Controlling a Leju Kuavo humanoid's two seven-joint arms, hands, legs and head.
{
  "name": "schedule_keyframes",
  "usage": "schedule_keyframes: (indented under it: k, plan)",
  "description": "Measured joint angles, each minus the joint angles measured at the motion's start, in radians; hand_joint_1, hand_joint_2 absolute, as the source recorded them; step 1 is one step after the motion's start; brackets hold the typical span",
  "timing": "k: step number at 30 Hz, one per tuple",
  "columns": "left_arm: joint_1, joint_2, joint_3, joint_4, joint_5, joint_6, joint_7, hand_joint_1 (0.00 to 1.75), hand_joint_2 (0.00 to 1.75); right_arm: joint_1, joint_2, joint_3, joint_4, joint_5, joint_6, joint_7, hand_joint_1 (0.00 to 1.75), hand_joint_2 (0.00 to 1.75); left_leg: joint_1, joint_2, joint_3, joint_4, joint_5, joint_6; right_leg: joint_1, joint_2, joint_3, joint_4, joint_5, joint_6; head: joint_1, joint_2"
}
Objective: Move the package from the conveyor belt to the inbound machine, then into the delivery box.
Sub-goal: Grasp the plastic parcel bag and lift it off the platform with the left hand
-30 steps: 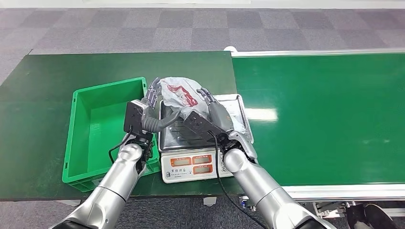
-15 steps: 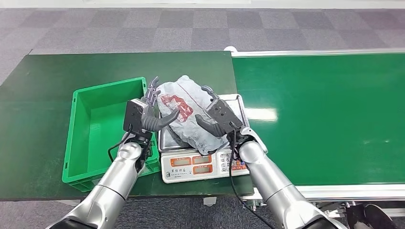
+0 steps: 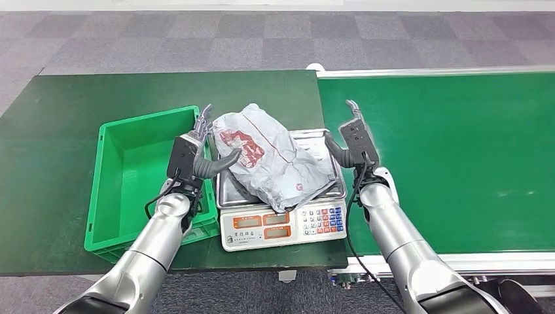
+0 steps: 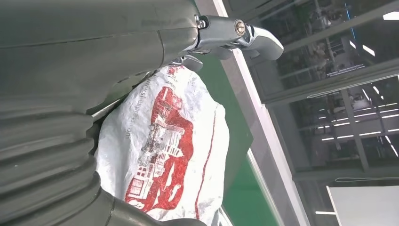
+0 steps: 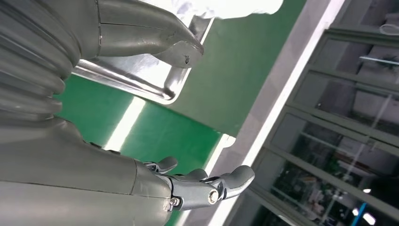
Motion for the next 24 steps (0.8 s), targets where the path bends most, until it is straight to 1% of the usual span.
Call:
schedule_keyframes:
  k: [4,7,9,12,16,18,21,24]
  plan:
    - [-0.003,0.000,0.000,0.008,-0.003,0.001,0.000,0.00,1.75,-0.007,0.000,-0.011,0.027,0.001,-0.003,0.001,0.00,1.75,0.000,0.000,0.000,0.000,0.000,0.000,0.000,0.000,0.000,0.000,0.000,0.000,0.000,0.000]
    - [-0.012,0.001,-0.001,0.020,-0.044,0.013,0.002,0.00,1.75,-0.010,0.000,-0.018,0.047,-0.010,-0.008,0.004,0.00,1.75,0.000,0.000,0.000,0.000,0.000,0.000,0.000,0.000,0.000,0.000,0.000,0.000,0.000,0.000]
    - [-0.031,0.002,-0.007,0.043,-0.101,0.025,0.003,0.00,1.75,-0.010,-0.001,-0.031,0.066,-0.033,-0.008,-0.012,0.00,1.75,0.000,0.000,0.000,0.000,0.000,0.000,0.000,0.000,0.000,0.000,0.000,0.000,0.000,0.000]
    - [-0.075,0.003,-0.033,0.105,-0.196,0.030,0.001,0.00,1.75,-0.004,-0.002,-0.062,0.102,-0.072,0.019,-0.057,0.00,1.75,0.000,0.000,0.000,0.000,0.000,0.000,0.000,0.000,0.000,0.000,0.000,0.000,0.000,0.000]
    - [-0.146,0.004,-0.101,0.209,-0.371,0.024,0.025,0.00,1.75,0.015,-0.004,-0.096,0.135,-0.098,0.074,-0.093,0.00,1.75,0.000,0.000,0.000,0.000,0.000,0.000,-0.001,0.000,0.000,0.000,0.000,0.000,0.000,0.000]
    - [-0.184,0.004,-0.158,0.264,-0.476,-0.016,0.037,0.00,1.75,0.020,-0.005,-0.104,0.144,-0.102,0.103,-0.098,0.00,1.75,0.000,0.000,0.000,0.000,0.000,0.000,-0.001,0.000,0.000,0.000,0.001,0.000,0.000,0.000]
    - [-0.239,0.004,-0.252,0.344,-0.605,-0.129,0.043,0.00,1.75,0.020,-0.004,-0.107,0.151,-0.105,0.135,-0.101,0.00,1.75,0.000,0.000,0.000,0.000,0.000,0.000,0.000,0.000,0.000,0.000,0.001,0.000,0.000,0.000]
    - [-0.288,0.005,-0.335,0.403,-0.683,-0.205,0.034,0.00,1.75,0.021,-0.003,-0.110,0.153,-0.108,0.146,-0.101,0.00,1.75,0.000,0.000,0.000,0.000,0.000,0.000,0.000,0.000,0.000,0.000,0.001,0.000,0.000,0.000]
